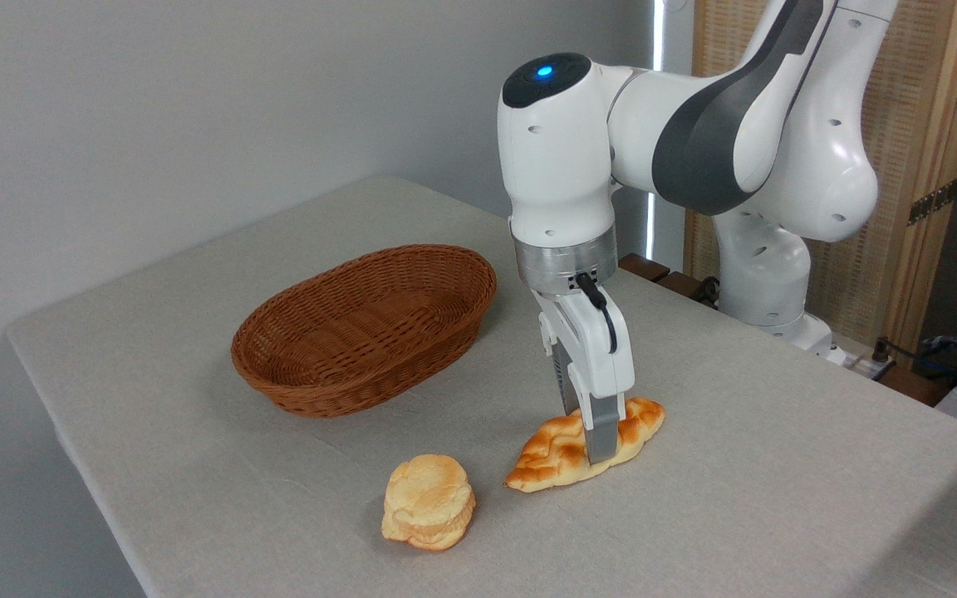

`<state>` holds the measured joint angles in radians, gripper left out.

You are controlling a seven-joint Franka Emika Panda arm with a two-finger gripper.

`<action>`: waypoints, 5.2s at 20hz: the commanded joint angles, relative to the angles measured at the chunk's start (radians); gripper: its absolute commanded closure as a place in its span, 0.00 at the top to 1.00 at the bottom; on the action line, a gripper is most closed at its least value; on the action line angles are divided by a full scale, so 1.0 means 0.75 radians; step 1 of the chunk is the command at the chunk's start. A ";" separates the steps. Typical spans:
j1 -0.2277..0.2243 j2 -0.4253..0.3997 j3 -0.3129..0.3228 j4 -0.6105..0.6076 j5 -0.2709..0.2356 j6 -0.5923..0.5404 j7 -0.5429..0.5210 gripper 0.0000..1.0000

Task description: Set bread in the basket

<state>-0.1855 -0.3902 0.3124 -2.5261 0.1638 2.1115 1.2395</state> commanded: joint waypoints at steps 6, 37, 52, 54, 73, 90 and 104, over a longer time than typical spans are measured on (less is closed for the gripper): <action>-0.027 -0.016 0.021 -0.005 -0.038 -0.013 -0.071 0.07; -0.031 0.220 -0.537 0.384 -0.732 0.138 -1.415 0.07; -0.033 0.248 -0.545 0.386 -0.719 0.179 -1.430 1.00; -0.033 0.246 -0.545 0.396 -0.717 0.179 -1.428 1.00; -0.033 0.244 -0.566 0.468 -0.713 0.179 -1.426 1.00; 0.020 0.324 -0.408 1.034 -0.317 -0.684 -0.972 1.00; 0.270 0.471 -0.576 1.229 -0.184 -0.737 -0.931 1.00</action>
<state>-0.0405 -0.0471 -0.0514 -1.6269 0.0491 1.5932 0.5242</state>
